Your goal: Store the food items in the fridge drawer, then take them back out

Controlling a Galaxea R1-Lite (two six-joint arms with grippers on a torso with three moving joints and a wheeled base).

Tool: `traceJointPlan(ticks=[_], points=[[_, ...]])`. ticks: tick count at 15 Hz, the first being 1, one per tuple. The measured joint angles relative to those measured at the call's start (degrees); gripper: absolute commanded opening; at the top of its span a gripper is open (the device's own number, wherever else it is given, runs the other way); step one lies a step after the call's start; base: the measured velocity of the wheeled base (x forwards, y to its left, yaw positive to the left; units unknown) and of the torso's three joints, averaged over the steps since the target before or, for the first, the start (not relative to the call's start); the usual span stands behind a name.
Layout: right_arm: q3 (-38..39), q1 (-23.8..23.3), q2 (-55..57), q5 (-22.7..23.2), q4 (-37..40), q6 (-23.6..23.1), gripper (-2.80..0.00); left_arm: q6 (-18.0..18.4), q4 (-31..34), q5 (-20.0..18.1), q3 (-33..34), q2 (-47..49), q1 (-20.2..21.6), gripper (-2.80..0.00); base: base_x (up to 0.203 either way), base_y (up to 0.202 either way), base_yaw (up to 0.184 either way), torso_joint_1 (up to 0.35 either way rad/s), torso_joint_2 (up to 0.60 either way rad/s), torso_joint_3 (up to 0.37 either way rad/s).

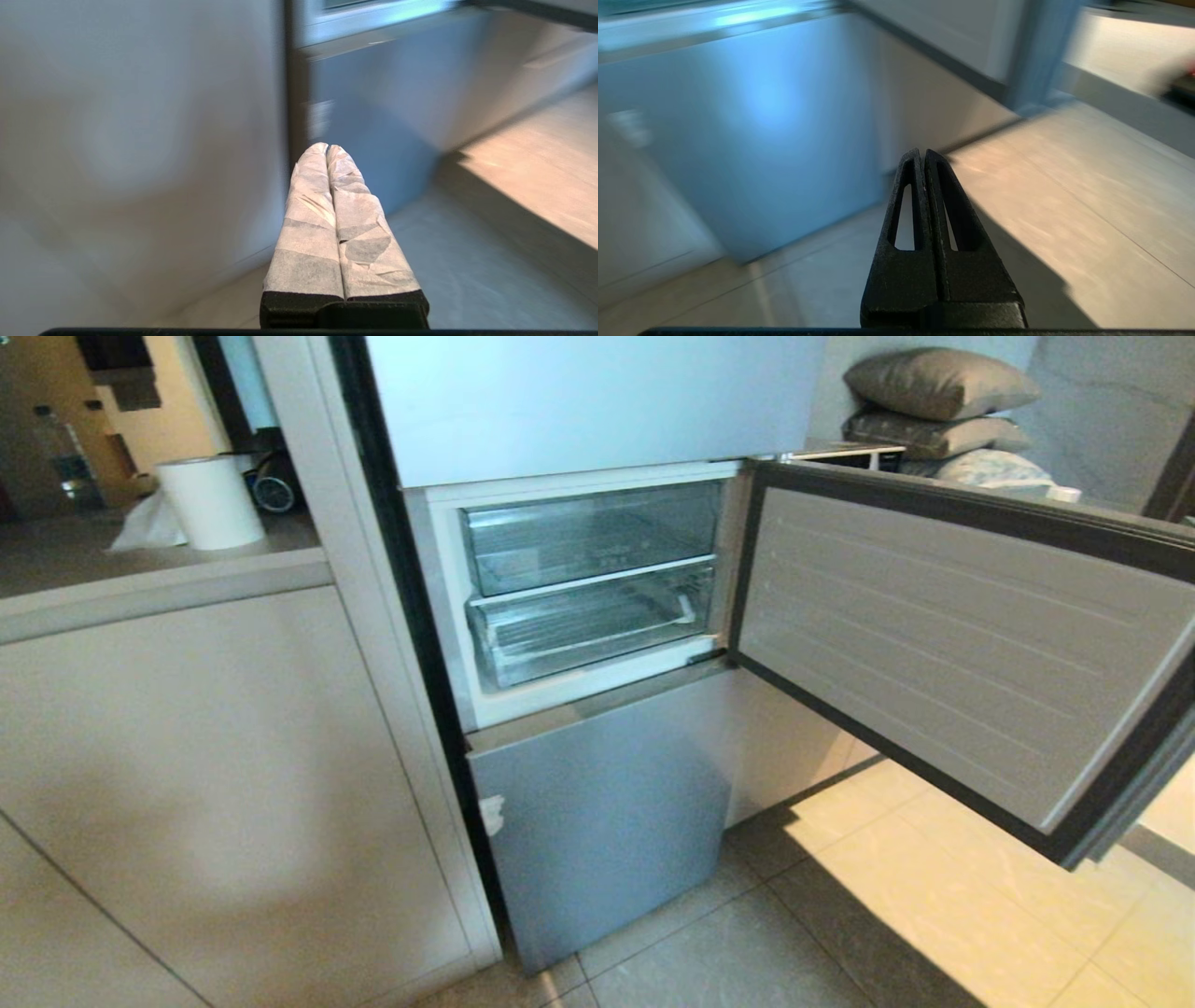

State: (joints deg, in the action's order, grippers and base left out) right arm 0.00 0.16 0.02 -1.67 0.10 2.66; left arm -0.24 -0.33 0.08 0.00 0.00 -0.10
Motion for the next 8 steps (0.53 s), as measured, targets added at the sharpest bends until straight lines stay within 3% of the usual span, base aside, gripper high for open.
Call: traceJointPlan(ticks=[8], points=[[0.0,0.0,0.0,0.0,0.0,0.1,-2.8,0.0,0.0,0.0,0.0,0.0,0.0,-2.8,0.0,-0.009,0.177,0.004,0.0,0.003]])
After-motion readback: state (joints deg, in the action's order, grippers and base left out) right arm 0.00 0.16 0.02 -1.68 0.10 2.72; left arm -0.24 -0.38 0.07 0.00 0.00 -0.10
